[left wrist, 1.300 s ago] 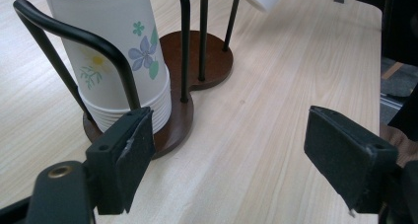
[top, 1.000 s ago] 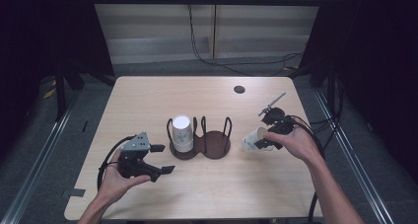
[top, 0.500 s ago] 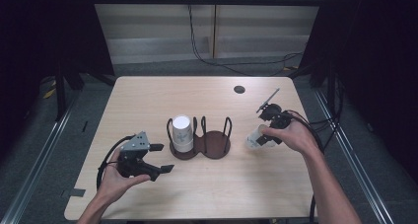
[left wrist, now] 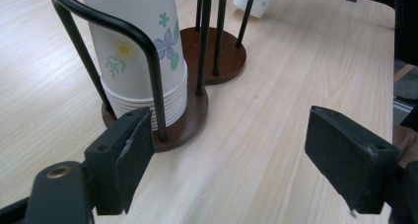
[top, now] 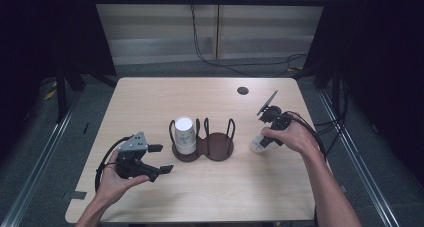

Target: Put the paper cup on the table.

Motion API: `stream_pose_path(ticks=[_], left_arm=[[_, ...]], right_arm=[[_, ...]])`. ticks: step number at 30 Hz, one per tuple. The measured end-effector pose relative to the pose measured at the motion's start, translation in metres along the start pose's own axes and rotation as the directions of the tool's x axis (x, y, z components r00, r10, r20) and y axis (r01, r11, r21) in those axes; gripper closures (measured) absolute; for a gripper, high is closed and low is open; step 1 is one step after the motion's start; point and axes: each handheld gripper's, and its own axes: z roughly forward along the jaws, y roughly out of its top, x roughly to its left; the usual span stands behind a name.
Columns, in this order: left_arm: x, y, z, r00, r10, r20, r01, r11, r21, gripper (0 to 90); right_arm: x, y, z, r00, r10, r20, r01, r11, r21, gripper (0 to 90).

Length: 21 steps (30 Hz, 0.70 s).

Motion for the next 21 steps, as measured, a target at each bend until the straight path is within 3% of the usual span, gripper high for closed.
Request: stream_pose_path(ticks=[7,11,15,21], left_arm=[[0.0013,-0.0002,-0.0015,1.0000,-0.003,-0.004,0.003,1.0000,-0.001,19.0],[0.0016,-0.0008,-0.0025,1.0000,-0.004,-0.008,0.004,1.0000,-0.003,19.2],[0.0030,-0.0018,-0.0027,0.9999,0.002,-0.012,-0.002,1.0000,0.007,20.8],[0.0035,-0.0025,-0.0024,0.9999,0.003,-0.011,-0.003,0.9999,0.012,21.3]], right_arm=[[0.0019,0.0060,0.0024,0.9999,0.007,0.012,-0.006,0.999,-0.034,22.4],[0.0029,0.0086,0.0032,0.9984,0.015,0.055,-0.012,0.998,-0.054,21.0],[0.0008,0.0085,0.0045,0.9978,0.035,0.056,-0.031,0.997,-0.073,19.3],[-0.0014,0.0063,0.0032,0.9983,0.054,0.019,-0.052,0.992,-0.119,17.9]])
